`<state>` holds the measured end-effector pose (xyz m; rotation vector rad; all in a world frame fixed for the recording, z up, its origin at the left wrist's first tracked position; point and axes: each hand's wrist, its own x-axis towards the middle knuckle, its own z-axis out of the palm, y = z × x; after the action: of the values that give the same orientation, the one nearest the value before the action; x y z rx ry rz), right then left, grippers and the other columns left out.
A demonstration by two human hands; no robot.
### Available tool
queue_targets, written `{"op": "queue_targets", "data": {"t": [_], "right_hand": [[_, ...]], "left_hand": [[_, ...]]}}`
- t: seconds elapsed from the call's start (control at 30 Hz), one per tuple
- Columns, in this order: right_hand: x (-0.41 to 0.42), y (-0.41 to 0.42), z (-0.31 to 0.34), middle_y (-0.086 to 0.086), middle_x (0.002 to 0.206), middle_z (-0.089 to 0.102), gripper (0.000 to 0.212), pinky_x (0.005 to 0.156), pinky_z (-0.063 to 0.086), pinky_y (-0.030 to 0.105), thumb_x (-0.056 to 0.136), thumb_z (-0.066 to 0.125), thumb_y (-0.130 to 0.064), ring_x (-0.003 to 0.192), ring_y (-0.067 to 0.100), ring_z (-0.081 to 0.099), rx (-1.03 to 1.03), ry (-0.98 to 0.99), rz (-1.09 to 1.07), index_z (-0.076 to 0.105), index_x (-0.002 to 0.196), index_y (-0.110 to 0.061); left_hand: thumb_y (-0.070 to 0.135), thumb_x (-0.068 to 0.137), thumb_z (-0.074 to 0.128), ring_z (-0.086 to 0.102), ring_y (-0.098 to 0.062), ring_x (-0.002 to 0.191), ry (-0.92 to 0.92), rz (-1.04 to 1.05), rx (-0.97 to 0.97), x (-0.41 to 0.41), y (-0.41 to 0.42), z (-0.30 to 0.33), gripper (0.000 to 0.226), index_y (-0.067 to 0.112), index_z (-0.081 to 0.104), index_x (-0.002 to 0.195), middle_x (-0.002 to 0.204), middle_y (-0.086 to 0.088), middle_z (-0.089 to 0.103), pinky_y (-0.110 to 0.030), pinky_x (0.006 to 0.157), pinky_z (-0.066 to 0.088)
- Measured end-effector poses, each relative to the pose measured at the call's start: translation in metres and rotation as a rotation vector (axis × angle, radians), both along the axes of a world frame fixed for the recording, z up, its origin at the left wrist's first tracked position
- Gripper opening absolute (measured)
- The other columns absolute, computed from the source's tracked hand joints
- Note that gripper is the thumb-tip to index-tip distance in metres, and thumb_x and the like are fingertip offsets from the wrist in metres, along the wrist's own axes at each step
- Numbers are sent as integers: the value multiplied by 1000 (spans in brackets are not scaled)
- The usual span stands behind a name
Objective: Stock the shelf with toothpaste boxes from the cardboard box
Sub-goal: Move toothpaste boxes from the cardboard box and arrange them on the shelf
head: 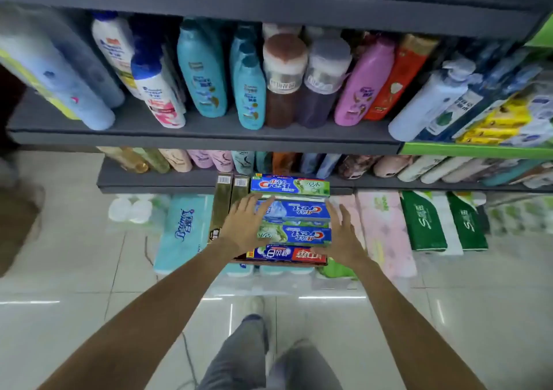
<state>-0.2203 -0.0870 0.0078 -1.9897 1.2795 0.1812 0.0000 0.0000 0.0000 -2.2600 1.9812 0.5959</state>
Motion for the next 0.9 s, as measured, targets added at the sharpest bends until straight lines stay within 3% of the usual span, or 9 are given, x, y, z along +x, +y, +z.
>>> {"op": "queue_targets", "data": {"t": [0.07,0.1,0.2,0.37,0.43,0.5,0.63,0.83,0.9], "right_hand": [[3,-5,-9,9,157,-1,113,109,31,48,72,81,-24,145,31,0,100,-71,-103,-2,149,-21],[4,-5,-11,9,157,2,114,108,33,46,72,80,-22,145,30,5,143,-69,-122,-4,149,-21],[12,-6,-21,11,150,17,117,98,44,43,70,82,-20,131,29,41,166,-61,-170,-4,150,-25],[9,-12,-33,9,136,45,106,96,48,48,67,83,-16,121,25,51,230,-222,-331,15,148,-23],[6,-11,-34,4,128,53,93,91,51,42,73,79,-8,115,22,55,249,-284,-409,22,146,-20],[5,-10,-32,-1,120,52,83,85,51,34,79,73,-5,107,16,55,267,-312,-457,25,145,-20],[0,-7,-34,0,116,53,71,81,51,31,84,69,-7,101,13,53,280,-353,-519,30,142,-20],[3,3,-34,12,126,57,67,69,53,23,83,68,-4,95,15,58,331,-474,-747,33,139,-17],[5,11,-31,9,132,53,70,73,54,28,85,68,-9,97,16,58,323,-519,-877,27,142,-17]], "left_hand": [[65,76,59,14,-26,141,-5,-95,6,-1,-13,-10,103,24,1,150,153,-8,14,-43,115,13],[66,75,59,14,-26,141,-16,-132,15,-3,-18,-14,104,23,1,150,154,-8,13,-43,115,13],[67,74,59,16,-26,139,-16,-194,58,-10,-30,-26,107,23,-1,150,151,-8,17,-43,116,12],[71,72,57,19,-28,137,-63,-219,70,-12,-37,-36,111,23,-7,149,148,-8,20,-43,115,11],[71,71,58,20,-28,136,-80,-233,74,-13,-38,-38,113,23,-9,149,147,-8,21,-42,114,13],[68,70,62,24,-26,132,-50,-227,64,-14,-39,-41,114,23,-6,149,143,-8,25,-40,111,21],[57,68,71,31,-24,127,47,-204,65,-18,-42,-41,105,20,13,147,137,-6,32,-38,107,30],[56,67,72,37,-23,126,71,-210,53,-21,-43,-37,100,15,21,144,140,-5,39,-36,108,29],[57,66,72,40,-23,125,109,-182,38,-24,-42,-34,100,16,23,142,138,-5,41,-35,106,30]]}}
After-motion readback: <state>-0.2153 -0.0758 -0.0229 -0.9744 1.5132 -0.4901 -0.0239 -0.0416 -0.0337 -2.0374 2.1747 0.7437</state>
